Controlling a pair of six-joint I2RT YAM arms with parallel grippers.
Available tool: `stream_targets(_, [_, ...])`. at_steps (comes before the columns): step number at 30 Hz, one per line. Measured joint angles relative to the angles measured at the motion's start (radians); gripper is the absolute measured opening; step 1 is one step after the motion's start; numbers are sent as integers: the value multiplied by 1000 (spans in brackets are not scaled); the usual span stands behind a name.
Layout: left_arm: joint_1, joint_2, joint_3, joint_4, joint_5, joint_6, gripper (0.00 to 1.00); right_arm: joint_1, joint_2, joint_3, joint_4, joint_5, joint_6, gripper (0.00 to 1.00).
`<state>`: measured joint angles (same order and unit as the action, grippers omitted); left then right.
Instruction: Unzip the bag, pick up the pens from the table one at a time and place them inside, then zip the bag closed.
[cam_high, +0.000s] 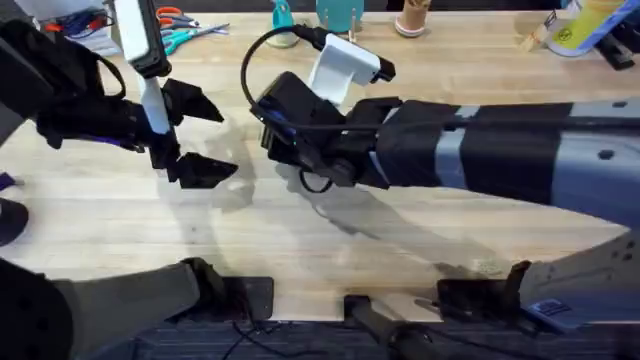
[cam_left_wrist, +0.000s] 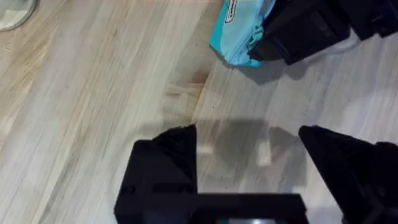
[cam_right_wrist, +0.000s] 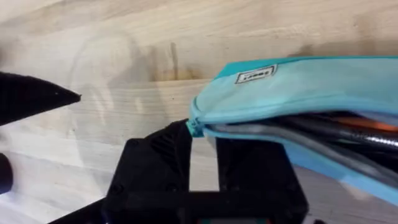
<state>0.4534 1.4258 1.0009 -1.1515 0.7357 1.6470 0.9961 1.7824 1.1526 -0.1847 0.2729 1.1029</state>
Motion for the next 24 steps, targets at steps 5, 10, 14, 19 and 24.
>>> stream_targets(5, [0,0,0,0,0,0,993,-9,0,0,-20,-3,0,108])
stream_targets(10, [0,0,0,0,0,0,993,-13,0,0,-26,-3,0,33])
stream_targets(14, [0,0,0,0,0,0,993,-13,0,0,-26,-4,0,33])
stream_targets(19, [0,0,0,0,0,0,993,-13,0,0,-26,-4,-2,32])
stream_targets(24, [0,0,0,0,0,0,993,-13,-9,0,-19,-4,-38,32])
